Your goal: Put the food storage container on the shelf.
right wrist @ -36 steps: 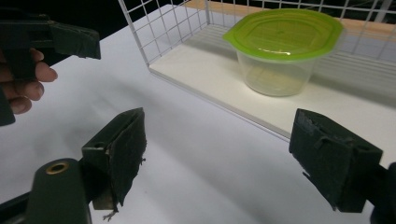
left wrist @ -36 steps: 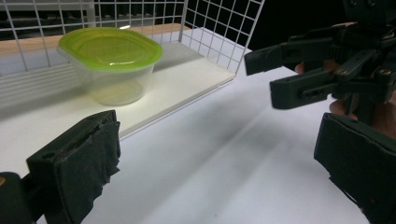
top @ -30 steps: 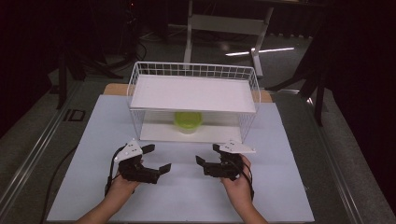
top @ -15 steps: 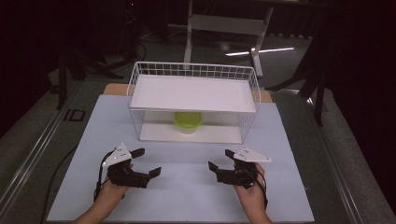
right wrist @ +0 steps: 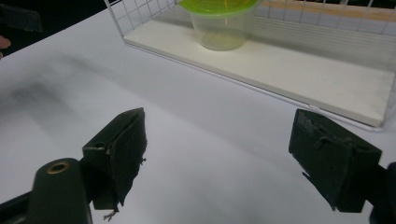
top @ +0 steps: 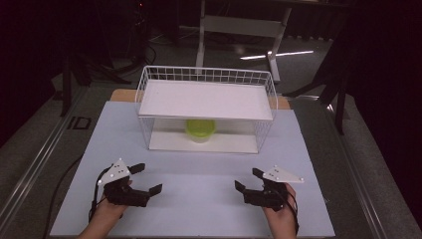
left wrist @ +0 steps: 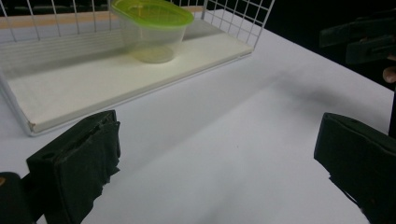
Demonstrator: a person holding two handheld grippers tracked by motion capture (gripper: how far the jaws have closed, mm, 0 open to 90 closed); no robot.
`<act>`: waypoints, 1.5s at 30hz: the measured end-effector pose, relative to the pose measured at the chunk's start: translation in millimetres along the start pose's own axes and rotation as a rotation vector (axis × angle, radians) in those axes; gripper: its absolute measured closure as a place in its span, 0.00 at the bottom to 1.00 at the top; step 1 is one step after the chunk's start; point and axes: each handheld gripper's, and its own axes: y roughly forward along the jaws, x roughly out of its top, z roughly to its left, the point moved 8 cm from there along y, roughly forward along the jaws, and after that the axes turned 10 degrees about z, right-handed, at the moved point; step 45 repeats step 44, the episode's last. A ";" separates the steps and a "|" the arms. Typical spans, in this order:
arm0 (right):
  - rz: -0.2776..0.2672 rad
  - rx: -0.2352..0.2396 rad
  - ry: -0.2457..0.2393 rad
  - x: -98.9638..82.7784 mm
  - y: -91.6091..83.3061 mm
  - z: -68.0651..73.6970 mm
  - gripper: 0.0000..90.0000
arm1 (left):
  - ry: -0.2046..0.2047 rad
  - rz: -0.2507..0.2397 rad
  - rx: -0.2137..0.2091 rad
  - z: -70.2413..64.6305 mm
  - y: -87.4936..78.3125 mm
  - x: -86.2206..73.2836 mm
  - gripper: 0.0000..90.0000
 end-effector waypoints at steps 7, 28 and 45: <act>-0.009 0.003 0.022 -8.9 -7.6 -2.7 0.21 | 0.001 0.003 0.004 0.7 -8.6 -7.5 0.01; 0.044 -0.007 -0.039 -32.4 5.8 -1.9 0.21 | 0.030 -0.006 0.020 1.6 -9.6 -16.2 0.01; 0.015 0.002 -0.032 -26.2 8.1 -7.0 0.21 | 0.036 -0.035 0.011 1.2 -10.4 -14.9 0.01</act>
